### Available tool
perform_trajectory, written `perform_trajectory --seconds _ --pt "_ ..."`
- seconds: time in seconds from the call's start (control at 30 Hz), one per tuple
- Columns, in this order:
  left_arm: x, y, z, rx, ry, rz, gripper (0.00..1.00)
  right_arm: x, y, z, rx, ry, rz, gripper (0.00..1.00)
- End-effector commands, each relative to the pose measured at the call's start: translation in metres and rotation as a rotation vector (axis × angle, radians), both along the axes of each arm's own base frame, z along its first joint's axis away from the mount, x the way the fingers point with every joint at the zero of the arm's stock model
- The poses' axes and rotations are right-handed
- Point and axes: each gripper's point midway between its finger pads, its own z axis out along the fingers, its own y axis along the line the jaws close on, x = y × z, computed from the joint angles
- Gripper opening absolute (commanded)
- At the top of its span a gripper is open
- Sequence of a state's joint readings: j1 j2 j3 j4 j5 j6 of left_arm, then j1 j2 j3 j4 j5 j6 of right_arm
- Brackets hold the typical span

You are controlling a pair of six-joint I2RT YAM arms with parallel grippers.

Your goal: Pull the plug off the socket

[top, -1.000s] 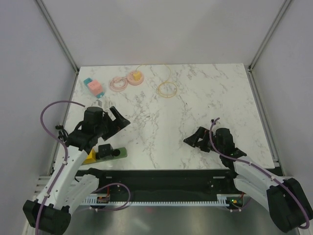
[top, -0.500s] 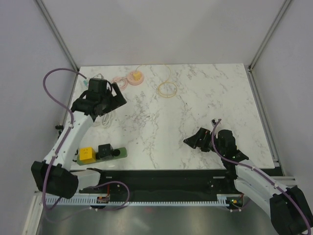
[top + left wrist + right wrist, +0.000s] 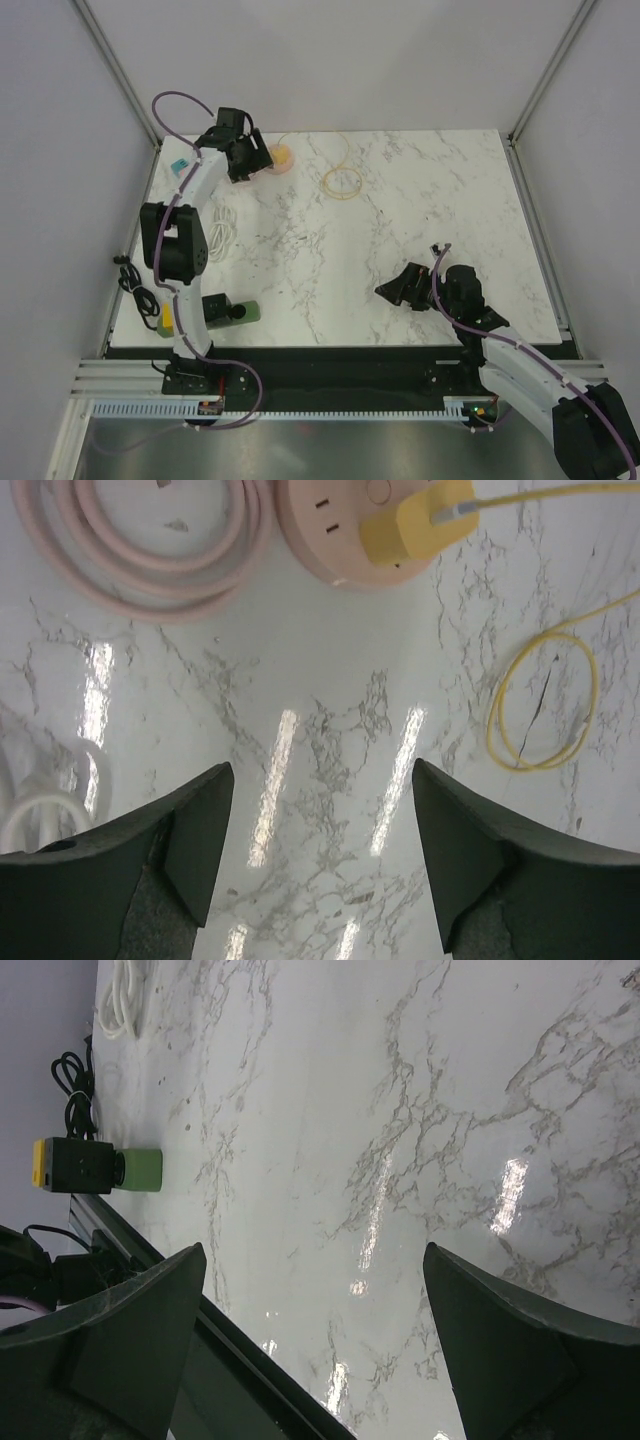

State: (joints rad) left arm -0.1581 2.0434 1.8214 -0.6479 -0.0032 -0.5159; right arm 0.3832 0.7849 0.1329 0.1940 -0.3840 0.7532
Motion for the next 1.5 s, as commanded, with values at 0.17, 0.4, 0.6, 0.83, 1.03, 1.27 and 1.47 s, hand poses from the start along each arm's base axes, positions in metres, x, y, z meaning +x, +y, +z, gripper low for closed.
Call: perform_trajectory --seconds 0.17,0.4,0.6,0.83,1.03,1.27,1.47 --pt "0.067 0.037 -0.016 -0.198 -0.05 0.023 0.75 0.0 -0.005 -0.005 -0.066 -0.035 0.02 0.98" --pt "0.091 0.035 -0.023 -0.189 -0.107 -0.062 0.75 0.004 -0.003 -0.002 -0.07 -0.034 0.031 0.98" --pt "0.104 0.039 -0.031 -0.12 -0.138 -0.119 0.76 0.005 -0.003 -0.001 -0.067 -0.037 0.026 0.98" --pt "0.102 0.025 -0.063 -0.243 -0.056 -0.079 0.74 0.006 -0.003 -0.002 -0.053 -0.045 0.01 0.98" --pt "0.096 0.013 -0.085 -0.343 0.018 -0.045 0.69 0.008 -0.002 -0.003 -0.049 -0.044 0.012 0.98" --pt "0.063 -0.001 -0.111 -0.451 0.157 -0.008 0.56 0.009 0.0 -0.01 -0.044 -0.029 0.01 0.98" --pt "0.034 -0.001 -0.12 -0.387 0.203 -0.017 0.42 0.009 0.005 -0.01 -0.008 -0.016 0.027 0.98"
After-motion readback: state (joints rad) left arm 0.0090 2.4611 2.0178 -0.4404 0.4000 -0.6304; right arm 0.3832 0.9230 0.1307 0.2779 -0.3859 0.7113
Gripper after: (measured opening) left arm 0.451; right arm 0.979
